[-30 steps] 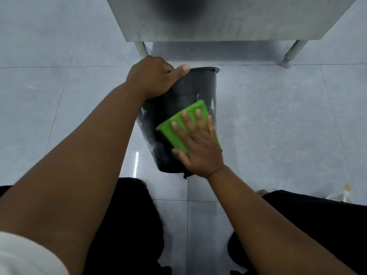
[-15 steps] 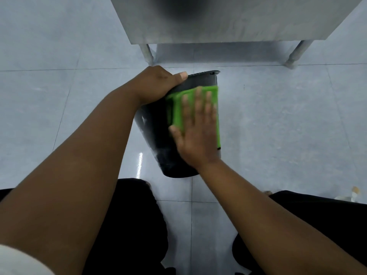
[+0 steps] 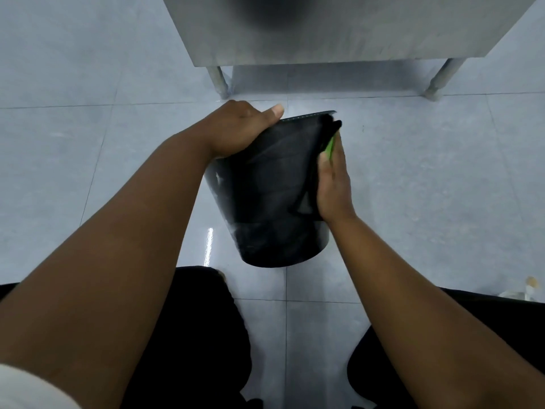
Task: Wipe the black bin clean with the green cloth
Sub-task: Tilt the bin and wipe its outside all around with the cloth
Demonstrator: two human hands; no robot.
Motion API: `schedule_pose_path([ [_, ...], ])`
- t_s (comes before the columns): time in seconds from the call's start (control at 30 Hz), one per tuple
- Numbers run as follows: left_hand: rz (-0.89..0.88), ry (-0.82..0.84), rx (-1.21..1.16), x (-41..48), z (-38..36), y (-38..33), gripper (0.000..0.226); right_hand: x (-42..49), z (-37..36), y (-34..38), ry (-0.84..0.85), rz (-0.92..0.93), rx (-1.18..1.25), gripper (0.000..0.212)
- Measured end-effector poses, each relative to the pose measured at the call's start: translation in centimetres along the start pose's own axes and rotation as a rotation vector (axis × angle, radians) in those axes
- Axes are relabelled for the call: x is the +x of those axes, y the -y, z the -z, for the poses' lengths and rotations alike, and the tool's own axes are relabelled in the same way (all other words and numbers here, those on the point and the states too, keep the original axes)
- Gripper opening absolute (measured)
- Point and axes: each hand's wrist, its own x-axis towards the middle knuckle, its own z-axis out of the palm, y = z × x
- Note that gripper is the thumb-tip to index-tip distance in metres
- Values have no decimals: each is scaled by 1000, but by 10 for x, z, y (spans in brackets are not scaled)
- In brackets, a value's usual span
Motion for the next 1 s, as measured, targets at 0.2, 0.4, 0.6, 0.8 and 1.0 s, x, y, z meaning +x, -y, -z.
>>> schedule_pose_path([
  [0.2, 31, 19, -150, 1, -2, 14, 64, -1, -16, 41, -126, -118, -88, 71],
  [0.4, -10, -92, 36, 7, -10, 12, 65, -69, -67, 48, 183, 753, -893, 59],
  [0.6, -6, -46, -20, 14, -4, 12, 65, -103, -48, 9, 267, 852, -908, 57],
  [0.8, 32, 0, -223, 24, 3, 26, 71, -95, -4, -46, 105, 403, -497, 76],
  [1.0, 52, -5, -312, 23, 1, 35, 66, -38, 6, -13, 2, -274, 32, 66],
])
